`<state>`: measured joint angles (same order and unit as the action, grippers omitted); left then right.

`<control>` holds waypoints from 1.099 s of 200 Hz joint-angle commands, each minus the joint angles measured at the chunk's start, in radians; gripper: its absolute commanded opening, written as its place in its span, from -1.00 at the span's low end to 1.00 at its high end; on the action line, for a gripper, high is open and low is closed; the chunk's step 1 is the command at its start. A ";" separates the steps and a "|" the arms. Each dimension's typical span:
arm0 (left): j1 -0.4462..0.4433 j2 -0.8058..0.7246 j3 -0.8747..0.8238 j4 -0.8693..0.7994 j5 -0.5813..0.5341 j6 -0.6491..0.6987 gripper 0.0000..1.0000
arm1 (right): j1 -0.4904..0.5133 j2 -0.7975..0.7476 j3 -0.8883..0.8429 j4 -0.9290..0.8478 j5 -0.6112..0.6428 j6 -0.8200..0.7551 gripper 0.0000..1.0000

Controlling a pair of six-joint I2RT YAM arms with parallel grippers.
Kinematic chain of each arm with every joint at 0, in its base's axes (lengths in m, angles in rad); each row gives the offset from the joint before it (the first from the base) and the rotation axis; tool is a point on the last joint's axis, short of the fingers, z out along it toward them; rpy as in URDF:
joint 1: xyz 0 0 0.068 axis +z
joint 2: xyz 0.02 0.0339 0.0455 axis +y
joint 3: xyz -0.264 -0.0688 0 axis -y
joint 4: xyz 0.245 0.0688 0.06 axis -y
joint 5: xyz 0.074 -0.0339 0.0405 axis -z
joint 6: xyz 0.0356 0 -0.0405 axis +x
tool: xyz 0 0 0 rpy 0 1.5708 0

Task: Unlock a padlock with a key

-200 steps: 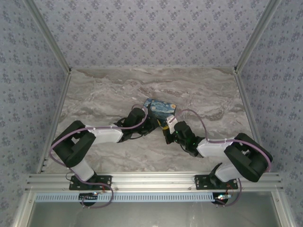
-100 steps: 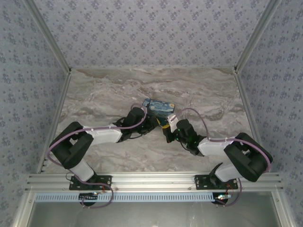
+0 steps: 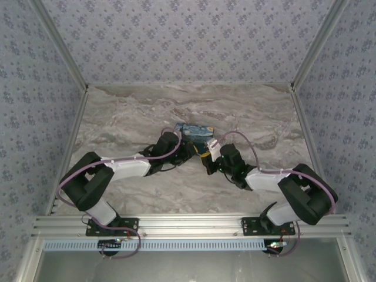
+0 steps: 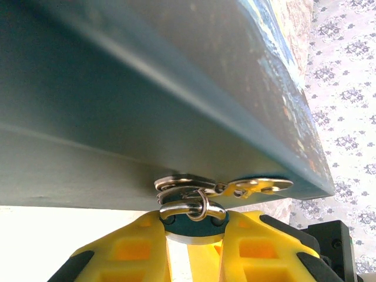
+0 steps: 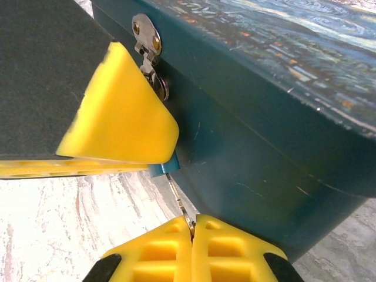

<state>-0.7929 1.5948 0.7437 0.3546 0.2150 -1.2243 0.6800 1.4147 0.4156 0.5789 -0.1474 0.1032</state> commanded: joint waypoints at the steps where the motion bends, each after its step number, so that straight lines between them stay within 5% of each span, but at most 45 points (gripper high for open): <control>1: -0.031 -0.021 0.041 0.004 0.104 -0.001 -0.82 | 0.004 0.000 0.061 0.086 -0.059 -0.013 -1.00; 220: -0.030 0.004 0.041 0.021 0.109 0.029 -0.83 | -0.061 0.038 0.096 0.095 -0.243 0.080 -1.00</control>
<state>-0.7914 1.5951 0.7513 0.3393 0.2115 -1.2160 0.6067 1.4540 0.4450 0.5636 -0.3313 0.1761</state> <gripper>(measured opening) 0.204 0.065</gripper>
